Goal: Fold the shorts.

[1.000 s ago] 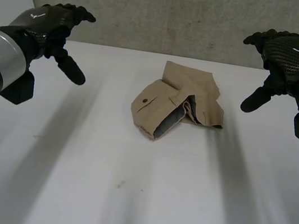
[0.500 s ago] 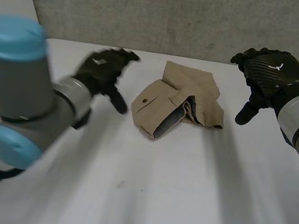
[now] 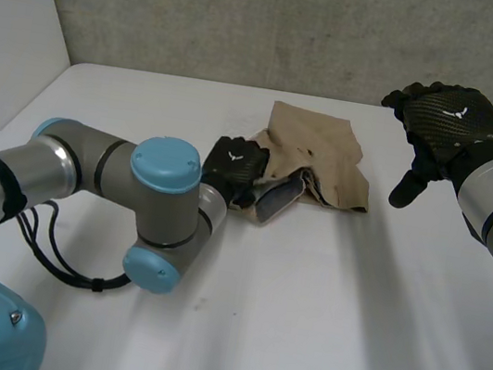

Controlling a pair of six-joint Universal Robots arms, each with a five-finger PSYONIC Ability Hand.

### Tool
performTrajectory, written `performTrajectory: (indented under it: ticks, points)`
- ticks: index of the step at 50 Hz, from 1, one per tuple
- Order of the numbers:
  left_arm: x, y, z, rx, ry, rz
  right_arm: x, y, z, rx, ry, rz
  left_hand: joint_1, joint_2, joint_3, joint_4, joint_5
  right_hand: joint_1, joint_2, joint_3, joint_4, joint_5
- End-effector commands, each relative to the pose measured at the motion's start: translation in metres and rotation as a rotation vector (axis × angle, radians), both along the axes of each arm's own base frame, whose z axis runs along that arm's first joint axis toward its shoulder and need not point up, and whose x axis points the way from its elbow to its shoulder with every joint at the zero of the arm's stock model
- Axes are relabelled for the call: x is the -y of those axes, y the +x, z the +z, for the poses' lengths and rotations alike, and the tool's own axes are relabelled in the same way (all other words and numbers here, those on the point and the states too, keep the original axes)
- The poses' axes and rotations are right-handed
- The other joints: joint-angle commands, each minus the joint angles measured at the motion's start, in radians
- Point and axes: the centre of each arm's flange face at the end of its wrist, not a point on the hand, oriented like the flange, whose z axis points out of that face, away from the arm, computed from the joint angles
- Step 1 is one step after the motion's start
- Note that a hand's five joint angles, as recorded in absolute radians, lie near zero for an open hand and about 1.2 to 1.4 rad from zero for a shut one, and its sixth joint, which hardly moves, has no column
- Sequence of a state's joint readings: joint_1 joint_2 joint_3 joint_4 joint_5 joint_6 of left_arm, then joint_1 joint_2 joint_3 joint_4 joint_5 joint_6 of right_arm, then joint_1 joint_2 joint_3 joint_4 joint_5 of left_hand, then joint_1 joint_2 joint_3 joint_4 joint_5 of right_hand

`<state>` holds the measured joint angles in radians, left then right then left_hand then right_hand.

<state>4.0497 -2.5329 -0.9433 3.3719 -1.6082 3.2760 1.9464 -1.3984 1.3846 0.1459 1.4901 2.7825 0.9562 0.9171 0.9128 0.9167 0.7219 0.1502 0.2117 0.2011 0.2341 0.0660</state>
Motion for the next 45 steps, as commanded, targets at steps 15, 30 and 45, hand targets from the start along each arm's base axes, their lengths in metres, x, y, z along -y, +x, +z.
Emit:
performTrajectory:
  ticks: [15, 30, 45]
  points:
    - [-0.022, 0.088, 0.294, -0.451, -0.581, 0.261, -0.004, -0.001, 0.013, 0.020, -0.035, -0.001, 0.440, 0.479, 0.483, 0.480, 0.500, 0.024, -0.037, -0.027, -0.060, -0.066]
    - [-0.079, 0.006, 0.244, -0.410, -0.468, -0.061, -0.009, -0.012, 0.034, 0.043, -0.096, -0.063, 0.440, 0.479, 0.483, 0.480, 0.500, 0.024, -0.037, -0.027, -0.060, -0.066]
    - [-0.089, -0.058, 0.078, -0.183, -0.206, -0.243, -0.014, -0.015, 0.047, 0.054, -0.135, -0.067, -0.555, -0.516, -0.511, -0.515, -0.495, 0.024, -0.037, -0.027, -0.060, -0.066]
